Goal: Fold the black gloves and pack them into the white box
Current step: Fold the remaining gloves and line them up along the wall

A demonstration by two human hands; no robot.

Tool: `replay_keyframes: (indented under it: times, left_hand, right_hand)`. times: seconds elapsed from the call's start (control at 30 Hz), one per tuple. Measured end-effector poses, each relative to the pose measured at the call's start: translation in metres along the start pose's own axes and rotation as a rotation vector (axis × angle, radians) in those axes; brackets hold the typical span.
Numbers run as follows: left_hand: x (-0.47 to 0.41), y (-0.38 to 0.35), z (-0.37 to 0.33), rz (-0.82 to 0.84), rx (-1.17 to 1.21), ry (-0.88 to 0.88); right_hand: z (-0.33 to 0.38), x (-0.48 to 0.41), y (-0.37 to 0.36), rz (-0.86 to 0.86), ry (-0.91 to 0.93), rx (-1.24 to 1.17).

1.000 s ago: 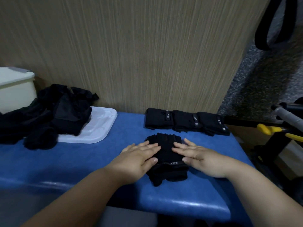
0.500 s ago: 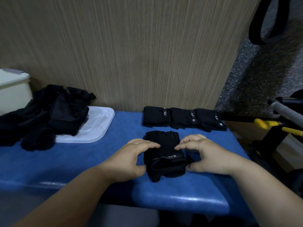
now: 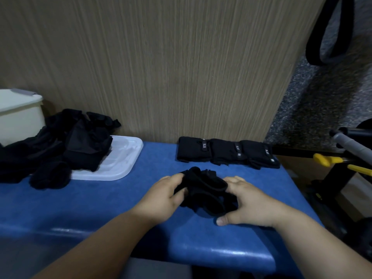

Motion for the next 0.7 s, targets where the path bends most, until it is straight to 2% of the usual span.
replay_keyframes:
  times: [0.13, 0.23, 0.37, 0.5, 0.7]
  left_hand:
    - [0.003, 0.002, -0.010, -0.053, 0.181, 0.046]
    - [0.004, 0.002, -0.013, -0.098, 0.260, 0.081]
    - [0.007, 0.003, -0.017, -0.007, 0.425, 0.117]
    - [0.009, 0.004, -0.019, -0.077, 0.268, 0.139]
    - [0.007, 0.004, -0.018, -0.143, 0.183, 0.234]
  right_hand:
    - [0.008, -0.005, -0.005, -0.178, 0.001, -0.110]
    - [0.010, -0.009, -0.006, -0.272, -0.050, -0.311]
    - [0.007, -0.014, -0.008, -0.333, -0.137, -0.511]
    - [0.002, -0.020, -0.015, -0.362, -0.198, -0.506]
    - [0.006, -0.022, -0.018, -0.425, -0.329, -0.444]
Point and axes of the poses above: each hand's wrist, its own x-axis away from the middle knuckle, its own y-axis out of the back of the hand, z = x × y, the point moved 2 cm from there along -x, towards the middle knuckle, and after that the axes turned 2 degrees about y, right-handed, at the moved point
